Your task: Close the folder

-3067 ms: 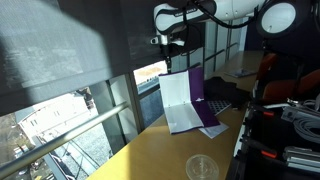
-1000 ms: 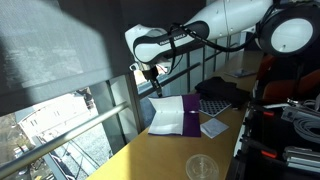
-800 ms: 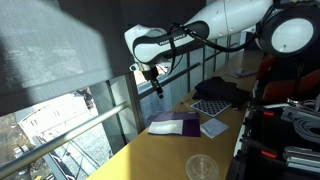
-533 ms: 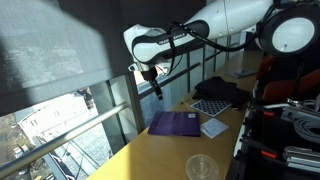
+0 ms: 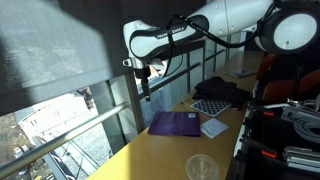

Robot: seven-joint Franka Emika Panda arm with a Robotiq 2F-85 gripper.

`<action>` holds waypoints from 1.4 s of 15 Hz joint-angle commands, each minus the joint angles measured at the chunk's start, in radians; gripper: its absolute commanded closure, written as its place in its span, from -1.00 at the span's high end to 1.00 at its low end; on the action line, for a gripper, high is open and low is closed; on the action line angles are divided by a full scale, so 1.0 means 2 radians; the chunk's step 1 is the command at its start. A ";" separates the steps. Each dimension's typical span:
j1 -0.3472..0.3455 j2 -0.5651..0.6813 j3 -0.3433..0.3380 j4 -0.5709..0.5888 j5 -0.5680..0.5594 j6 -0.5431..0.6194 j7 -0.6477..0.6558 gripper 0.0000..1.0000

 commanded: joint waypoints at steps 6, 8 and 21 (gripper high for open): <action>-0.021 -0.030 0.011 -0.012 0.022 -0.012 0.080 1.00; -0.026 -0.037 0.018 -0.012 0.034 -0.032 0.080 1.00; -0.049 -0.099 0.093 -0.017 0.121 -0.315 0.037 1.00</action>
